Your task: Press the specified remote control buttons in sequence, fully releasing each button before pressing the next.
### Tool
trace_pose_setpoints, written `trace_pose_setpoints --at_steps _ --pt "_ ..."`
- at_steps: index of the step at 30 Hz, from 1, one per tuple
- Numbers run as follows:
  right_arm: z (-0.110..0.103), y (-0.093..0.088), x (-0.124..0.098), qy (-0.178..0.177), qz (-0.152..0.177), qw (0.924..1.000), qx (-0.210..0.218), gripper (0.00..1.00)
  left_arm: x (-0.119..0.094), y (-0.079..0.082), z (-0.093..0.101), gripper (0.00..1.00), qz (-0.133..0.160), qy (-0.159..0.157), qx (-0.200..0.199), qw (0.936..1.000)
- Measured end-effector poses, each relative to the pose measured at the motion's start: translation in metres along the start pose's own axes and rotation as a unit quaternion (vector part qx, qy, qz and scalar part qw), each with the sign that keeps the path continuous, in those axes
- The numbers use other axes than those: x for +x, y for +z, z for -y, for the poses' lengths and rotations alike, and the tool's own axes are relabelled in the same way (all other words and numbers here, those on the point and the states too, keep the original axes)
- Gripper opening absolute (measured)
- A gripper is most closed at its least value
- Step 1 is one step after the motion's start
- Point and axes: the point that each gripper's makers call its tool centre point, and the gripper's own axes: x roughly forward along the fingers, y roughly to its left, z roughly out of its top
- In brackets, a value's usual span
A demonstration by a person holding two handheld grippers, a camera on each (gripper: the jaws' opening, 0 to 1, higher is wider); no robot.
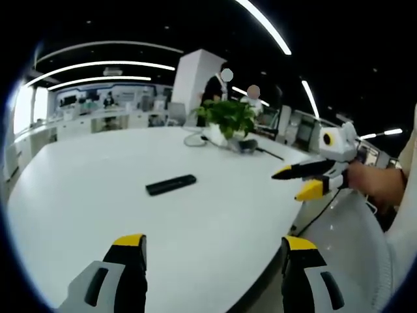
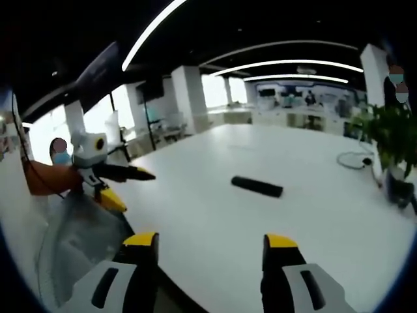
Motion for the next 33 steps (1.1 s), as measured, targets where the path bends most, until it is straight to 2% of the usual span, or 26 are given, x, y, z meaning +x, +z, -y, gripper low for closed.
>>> trace_pose_setpoints --at_steps 17,33 --pt "0.009 0.012 0.006 0.003 -0.001 0.9999 -0.014 0.63 -0.001 0.017 -0.009 0.87 0.014 -0.003 0.016 0.9998" --pt "0.014 0.023 0.014 0.016 -0.016 0.9981 -0.058 0.62 0.007 0.023 -0.014 0.84 0.005 -0.024 0.034 0.9991"
